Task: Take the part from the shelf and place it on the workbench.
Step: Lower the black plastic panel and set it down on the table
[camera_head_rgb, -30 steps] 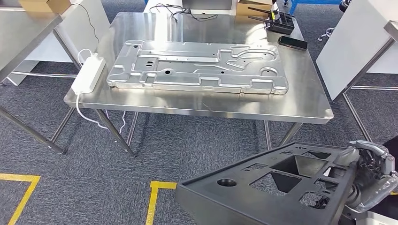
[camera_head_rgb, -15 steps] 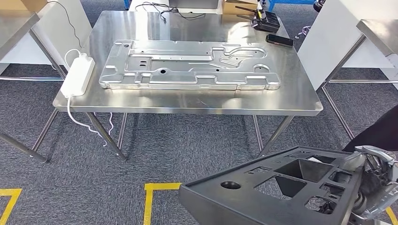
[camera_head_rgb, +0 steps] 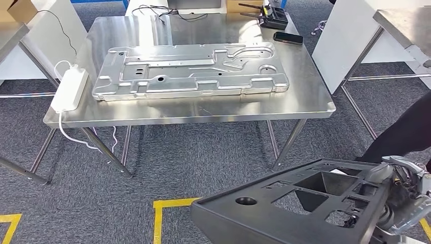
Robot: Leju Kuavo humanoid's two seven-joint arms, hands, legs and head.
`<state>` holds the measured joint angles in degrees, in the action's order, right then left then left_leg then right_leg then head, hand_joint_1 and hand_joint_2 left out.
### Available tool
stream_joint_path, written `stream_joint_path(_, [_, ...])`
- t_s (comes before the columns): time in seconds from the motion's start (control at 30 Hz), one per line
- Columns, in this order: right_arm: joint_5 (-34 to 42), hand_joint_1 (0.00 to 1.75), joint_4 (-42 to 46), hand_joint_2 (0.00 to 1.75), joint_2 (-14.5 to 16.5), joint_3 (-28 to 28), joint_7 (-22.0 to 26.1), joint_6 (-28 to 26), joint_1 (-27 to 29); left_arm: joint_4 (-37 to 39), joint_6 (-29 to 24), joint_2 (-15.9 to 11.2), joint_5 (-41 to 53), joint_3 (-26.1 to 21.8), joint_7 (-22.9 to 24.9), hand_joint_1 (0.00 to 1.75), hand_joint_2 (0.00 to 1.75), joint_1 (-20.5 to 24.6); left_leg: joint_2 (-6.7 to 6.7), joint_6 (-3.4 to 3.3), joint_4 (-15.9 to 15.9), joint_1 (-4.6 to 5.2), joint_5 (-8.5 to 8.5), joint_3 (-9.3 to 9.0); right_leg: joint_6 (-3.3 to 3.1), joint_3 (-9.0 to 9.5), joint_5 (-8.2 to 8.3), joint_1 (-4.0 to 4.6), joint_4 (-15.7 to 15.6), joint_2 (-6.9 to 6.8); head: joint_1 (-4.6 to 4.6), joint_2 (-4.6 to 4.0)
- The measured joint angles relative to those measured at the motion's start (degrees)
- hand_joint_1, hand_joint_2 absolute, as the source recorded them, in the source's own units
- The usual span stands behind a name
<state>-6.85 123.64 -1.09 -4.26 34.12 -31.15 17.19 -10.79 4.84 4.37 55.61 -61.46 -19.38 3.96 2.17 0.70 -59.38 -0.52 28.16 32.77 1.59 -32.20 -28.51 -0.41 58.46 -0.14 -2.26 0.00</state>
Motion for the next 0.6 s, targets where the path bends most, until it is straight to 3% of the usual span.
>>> stream_joint_path(0.13, [-0.2, 1.75, 0.0, 1.75, 0.0, 0.0, 0.0, -0.1, 0.0, 0.0, 0.0, 0.0, 0.0, 0.0, 0.1, 0.0, 1.75, 0.0, 0.0, 0.13, 0.1, 0.0, -0.06, -0.01, -0.05, 0.0, -0.03, 0.07, 0.0, 0.0, 0.25, 0.0])
stream_joint_path(0.23, [-0.3, 1.75, 0.0, 1.75, 0.0, 0.0, 0.0, -0.1, 0.0, 0.0, 0.0, 0.0, 0.0, 0.0, 0.1, 0.0, 1.75, 0.0, -0.04, -0.45, 0.2, 0.3, 0.09, -0.01, 0.23, 0.18, 0.11, -0.25, -0.4, -0.11, 0.45, 0.0])
stream_joint_path(0.3, [-0.4, 1.75, 0.1, 1.75, 0.0, 0.0, 0.0, -0.2, -0.1, 0.0, 0.0, 0.0, 0.1, 0.0, 0.1, 0.0, 1.75, 0.0, 0.02, -0.73, 1.4, -0.05, -0.23, -0.73, 0.49, 0.06, -0.28, -0.22, 0.0, -0.13, 0.62, 0.0])
stream_joint_path(0.37, [-0.6, 1.75, 0.1, 1.75, 0.0, 0.1, 0.0, -0.4, -0.1, 0.0, 0.0, 0.0, 0.2, 0.0, 0.0, 0.0, 1.75, 0.0, 0.04, -0.83, 2.4, -0.59, -0.51, -1.54, 0.72, -2.19, -2.52, -0.24, 4.5, -0.08, 0.33, 0.0])
stream_joint_path(0.43, [-0.8, 1.75, 0.1, 1.75, 0.0, 0.1, -0.1, -0.6, 0.0, 0.0, 0.0, 0.0, 0.3, 0.0, 0.0, 0.0, 1.75, 0.0, 0.01, -0.84, 2.6, -0.86, -0.24, -1.86, 1.02, -6.28, -5.31, -0.59, 11.7, -0.05, -0.18, 0.0])
stream_joint_path(0.47, [-0.8, 1.75, 0.1, 1.75, 0.0, 0.1, -0.1, -0.7, 0.1, 0.0, 0.0, 0.0, 0.4, 0.0, 0.0, 0.0, 1.75, 0.0, -0.03, -0.7, 2.6, -1.02, -0.01, -2.05, 1.25, -7.74, -5.66, -0.84, 14.1, -0.05, -0.38, 0.0])
stream_joint_path(0.5, [-0.8, 1.75, 0.1, 1.75, 0.0, 0.1, -0.1, -0.7, 0.1, 0.0, 0.0, 0.0, 0.4, -0.1, 0.0, 0.0, 1.75, -0.1, -0.08, -0.45, 2.5, -1.25, 0.25, -2.36, 1.56, -8.2, -4.9, -1.12, 14.4, -0.06, -0.54, 0.0])
stream_joint_path(0.53, [-0.8, 1.75, 0.1, 1.75, 0.0, 0.1, -0.1, -0.8, 0.2, 0.0, 0.0, 0.1, 0.4, -0.1, 0.0, 0.0, 1.75, -0.1, -0.15, -0.08, 2.5, -1.56, 0.58, -2.82, 1.92, -7.48, -3.13, -1.42, 12.5, -0.07, -0.72, 0.0])
stream_joint_path(0.6, [-0.9, 1.75, 0.1, 1.75, 0.0, 0.1, -0.1, -0.8, 0.1, 0.0, 0.0, 0.0, 0.4, -0.1, -0.1, 0.0, 1.75, -0.1, -0.3, 0.99, 2.4, -2.04, 1.5, -3.91, 2.9, -3.93, 1.03, -2.08, 5.0, -0.35, -1.54, 0.0])
